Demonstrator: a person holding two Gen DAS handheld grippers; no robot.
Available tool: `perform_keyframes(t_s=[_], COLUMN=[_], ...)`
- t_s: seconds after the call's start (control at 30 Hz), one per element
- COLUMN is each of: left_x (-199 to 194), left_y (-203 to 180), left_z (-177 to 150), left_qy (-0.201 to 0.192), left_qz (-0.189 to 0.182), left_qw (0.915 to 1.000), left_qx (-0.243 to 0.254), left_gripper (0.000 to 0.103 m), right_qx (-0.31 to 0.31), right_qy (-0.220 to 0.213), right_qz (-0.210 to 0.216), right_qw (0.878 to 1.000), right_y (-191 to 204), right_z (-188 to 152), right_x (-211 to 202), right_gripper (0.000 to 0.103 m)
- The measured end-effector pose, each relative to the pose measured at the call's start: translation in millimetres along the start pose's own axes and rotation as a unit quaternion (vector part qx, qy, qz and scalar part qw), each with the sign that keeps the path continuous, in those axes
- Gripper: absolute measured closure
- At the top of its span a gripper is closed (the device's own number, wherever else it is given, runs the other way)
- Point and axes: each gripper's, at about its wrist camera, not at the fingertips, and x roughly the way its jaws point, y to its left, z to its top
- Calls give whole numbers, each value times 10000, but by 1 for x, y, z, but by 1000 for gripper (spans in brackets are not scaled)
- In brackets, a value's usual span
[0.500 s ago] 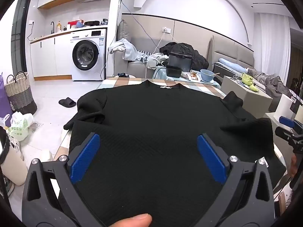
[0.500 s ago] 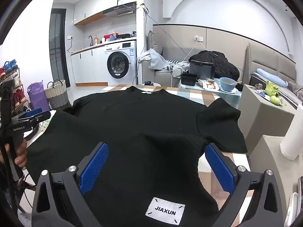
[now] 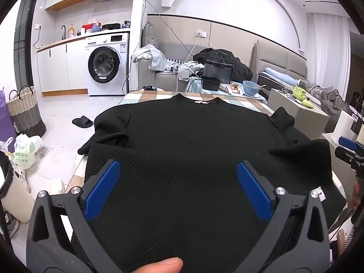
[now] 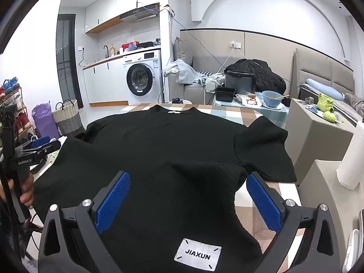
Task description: Fold small clothes
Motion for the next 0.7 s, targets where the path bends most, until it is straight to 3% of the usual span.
perform_keyframes(t_s=[0.7], left_x=[-12], left_y=[-10], left_z=[7], left_qy=[-247], left_qz=[172], left_qw=[9995], left_qx=[134], left_gripper=[1], right_qx=[45], right_qy=[-117], right_qz=[-17], right_qw=[9999], right_y=[-4], right_z=[5], right_x=[-1], right_gripper=[0])
